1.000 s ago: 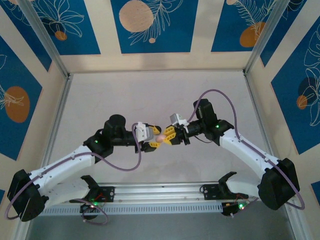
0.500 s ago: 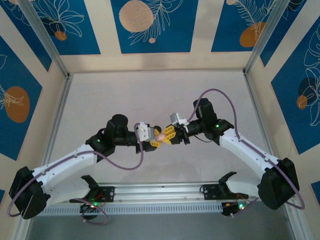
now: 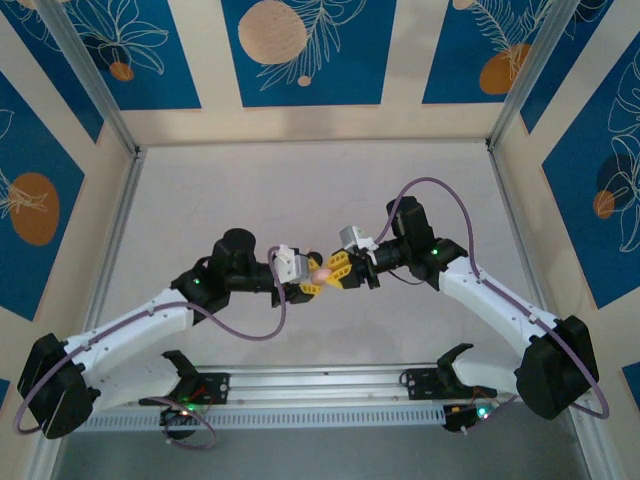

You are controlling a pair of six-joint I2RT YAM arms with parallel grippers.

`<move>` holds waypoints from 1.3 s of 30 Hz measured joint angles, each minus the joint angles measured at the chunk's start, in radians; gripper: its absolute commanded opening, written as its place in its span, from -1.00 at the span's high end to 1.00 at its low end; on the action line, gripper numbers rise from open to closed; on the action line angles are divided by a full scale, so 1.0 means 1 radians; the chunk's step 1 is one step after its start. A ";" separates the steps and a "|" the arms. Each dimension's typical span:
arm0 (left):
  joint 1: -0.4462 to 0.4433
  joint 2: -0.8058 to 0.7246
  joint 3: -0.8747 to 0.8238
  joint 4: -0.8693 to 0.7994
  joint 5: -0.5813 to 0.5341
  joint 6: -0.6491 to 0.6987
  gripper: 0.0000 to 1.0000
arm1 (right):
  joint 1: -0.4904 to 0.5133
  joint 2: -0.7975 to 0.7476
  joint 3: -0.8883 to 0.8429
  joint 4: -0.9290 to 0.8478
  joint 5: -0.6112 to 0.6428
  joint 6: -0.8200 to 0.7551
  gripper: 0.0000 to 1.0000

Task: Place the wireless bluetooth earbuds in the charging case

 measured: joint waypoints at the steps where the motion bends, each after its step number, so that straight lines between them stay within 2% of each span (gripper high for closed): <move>1: 0.000 0.000 0.000 0.001 0.000 -0.001 0.26 | 0.000 0.000 0.000 0.000 0.000 0.000 0.65; 9: 0.000 0.000 0.000 0.002 0.007 -0.007 0.50 | 0.000 0.001 0.000 -0.001 0.000 0.000 0.65; 11: 0.000 0.000 0.000 0.000 0.008 -0.008 0.53 | 0.000 0.001 0.000 -0.001 0.001 0.000 0.55; 13: 0.000 0.000 0.000 -0.001 0.007 -0.007 0.53 | 0.000 0.001 0.000 0.000 0.006 0.004 0.37; 19: 0.000 0.000 0.000 -0.006 0.002 -0.007 0.54 | 0.003 -0.001 0.000 0.029 0.051 0.039 0.20; 28: 0.002 0.000 0.003 -0.041 -0.003 -0.003 0.55 | -0.032 -0.053 -0.038 0.142 0.157 0.129 0.16; 39: 0.009 0.002 -0.010 -0.013 -0.039 -0.015 0.55 | -0.067 -0.077 -0.051 0.177 0.195 0.230 0.09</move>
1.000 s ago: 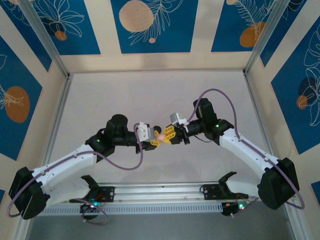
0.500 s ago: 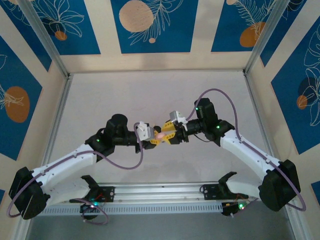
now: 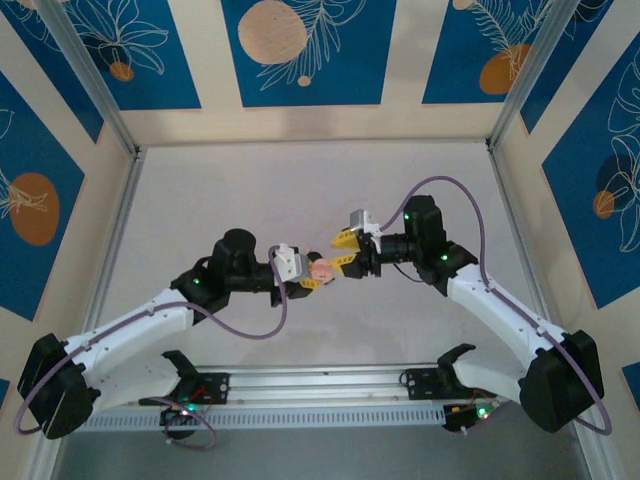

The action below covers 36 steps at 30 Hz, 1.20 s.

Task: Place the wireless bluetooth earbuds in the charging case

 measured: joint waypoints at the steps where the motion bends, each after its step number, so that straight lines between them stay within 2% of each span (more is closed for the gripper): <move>1: 0.006 0.003 -0.010 0.013 -0.006 -0.009 0.55 | -0.007 -0.008 0.000 -0.002 0.012 0.014 0.09; 6: 0.054 0.029 -0.092 0.090 -0.041 -0.082 0.55 | -0.023 -0.006 0.039 -0.109 0.122 0.092 0.09; 10: 0.119 0.035 -0.183 0.163 -0.091 -0.176 0.55 | -0.025 0.069 0.153 -0.259 0.230 0.179 0.09; 20: 0.245 -0.042 -0.258 0.206 -0.214 -0.358 0.55 | -0.014 0.488 0.554 -0.613 0.390 0.367 0.10; 25: 0.304 -0.138 -0.275 0.169 -0.247 -0.401 0.53 | 0.051 0.702 0.746 -0.744 0.512 0.392 0.10; 29: 0.318 -0.191 -0.278 0.126 -0.259 -0.411 0.53 | 0.108 0.877 0.897 -0.821 0.615 0.400 0.10; 36: 0.326 -0.219 -0.278 0.062 -0.263 -0.411 0.53 | 0.134 1.109 1.065 -0.906 0.686 0.411 0.13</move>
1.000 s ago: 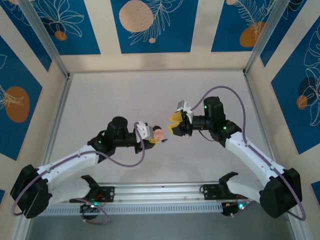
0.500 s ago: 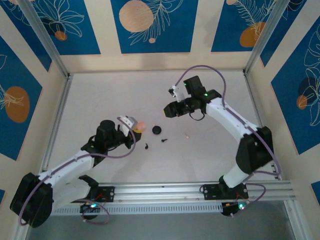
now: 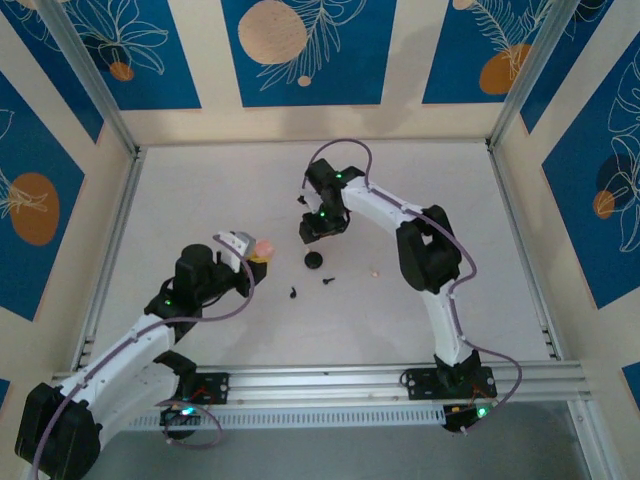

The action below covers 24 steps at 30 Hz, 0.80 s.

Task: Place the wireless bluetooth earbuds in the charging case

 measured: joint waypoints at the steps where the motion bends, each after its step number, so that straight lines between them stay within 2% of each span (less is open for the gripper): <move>1: 0.002 0.000 0.000 -0.006 0.000 0.000 0.53 | 0.000 0.024 0.013 -0.007 0.003 0.000 0.12; 8: 0.009 0.000 0.000 -0.025 0.001 0.000 0.53 | 0.005 0.104 0.061 -0.026 0.010 0.000 0.13; 24: 0.011 0.000 0.000 -0.025 0.011 0.001 0.51 | 0.031 0.132 0.086 -0.034 0.015 -0.001 0.21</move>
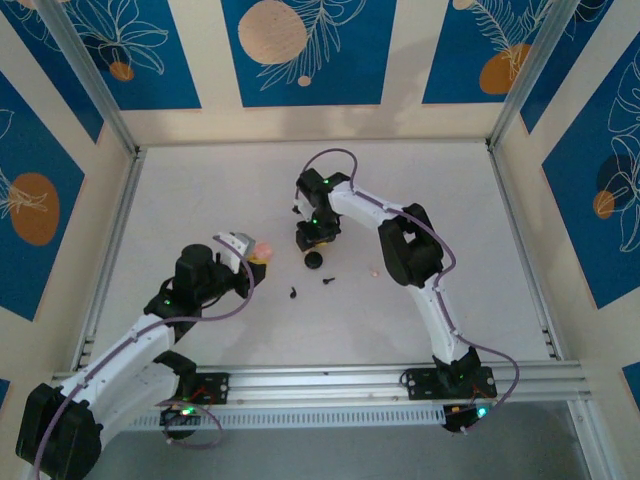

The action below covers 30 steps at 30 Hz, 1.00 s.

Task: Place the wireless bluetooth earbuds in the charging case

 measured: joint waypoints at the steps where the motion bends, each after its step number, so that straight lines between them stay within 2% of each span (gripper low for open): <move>1: 0.000 0.000 0.000 0.000 0.002 0.000 0.52 | 0.003 0.001 0.000 0.000 0.007 0.000 0.22; 8: 0.000 -0.006 0.000 -0.001 0.010 0.003 0.50 | 0.003 0.002 0.001 -0.001 0.033 0.001 0.36; 15: 0.000 -0.028 0.000 -0.002 0.026 0.004 0.50 | -0.003 -0.018 -0.038 0.031 0.048 0.009 0.39; 30: 0.000 -0.024 0.000 -0.004 0.043 0.010 0.52 | -0.127 -0.221 -0.367 0.123 0.074 0.043 0.42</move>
